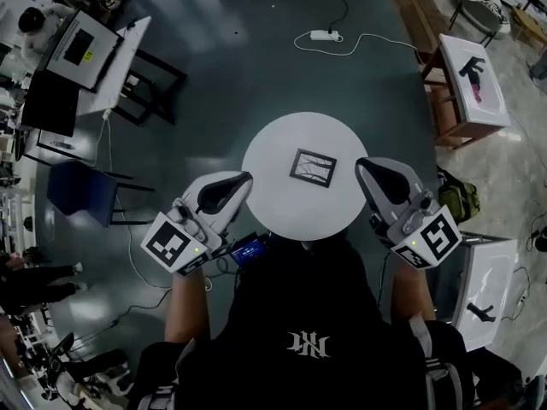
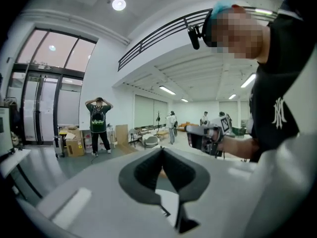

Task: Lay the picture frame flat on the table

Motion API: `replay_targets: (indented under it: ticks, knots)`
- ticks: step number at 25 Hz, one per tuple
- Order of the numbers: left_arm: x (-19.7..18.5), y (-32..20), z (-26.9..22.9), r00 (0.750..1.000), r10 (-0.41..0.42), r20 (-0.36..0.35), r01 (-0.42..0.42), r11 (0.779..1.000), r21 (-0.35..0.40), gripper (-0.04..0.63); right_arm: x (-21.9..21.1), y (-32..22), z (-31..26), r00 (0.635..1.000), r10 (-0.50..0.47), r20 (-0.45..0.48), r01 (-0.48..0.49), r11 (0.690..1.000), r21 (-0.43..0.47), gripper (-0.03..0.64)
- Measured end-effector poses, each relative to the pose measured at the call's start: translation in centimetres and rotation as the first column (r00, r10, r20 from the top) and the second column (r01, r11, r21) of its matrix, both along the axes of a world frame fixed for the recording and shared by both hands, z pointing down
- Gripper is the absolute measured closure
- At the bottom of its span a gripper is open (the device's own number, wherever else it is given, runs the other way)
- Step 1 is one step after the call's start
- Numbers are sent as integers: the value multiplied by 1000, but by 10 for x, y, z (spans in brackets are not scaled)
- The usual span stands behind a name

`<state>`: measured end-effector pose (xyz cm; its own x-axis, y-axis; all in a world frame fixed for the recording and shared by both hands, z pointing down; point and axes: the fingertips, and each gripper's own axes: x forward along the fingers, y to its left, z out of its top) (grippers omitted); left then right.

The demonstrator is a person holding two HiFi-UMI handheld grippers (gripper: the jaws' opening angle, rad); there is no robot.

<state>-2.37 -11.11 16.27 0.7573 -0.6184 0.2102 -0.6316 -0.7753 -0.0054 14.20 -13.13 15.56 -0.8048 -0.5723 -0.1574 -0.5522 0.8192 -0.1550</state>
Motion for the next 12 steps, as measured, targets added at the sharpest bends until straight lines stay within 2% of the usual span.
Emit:
replay_targets:
  ticks: [3,7,12]
  knots:
    - [-8,13,2,1000,-3,-24,3,1000,6,592,-7,15,8,999,-15,34,16,999,-34,618]
    - [-27,34,-3,996,44,-72,-43,999,17,592,-27,47,3,999,-11,41,13,999,-37,617]
    - [-84,67,-20,985,107,-137,-97,993,73,592,-93,94,-9,998,-14,57,17,999,-50,617]
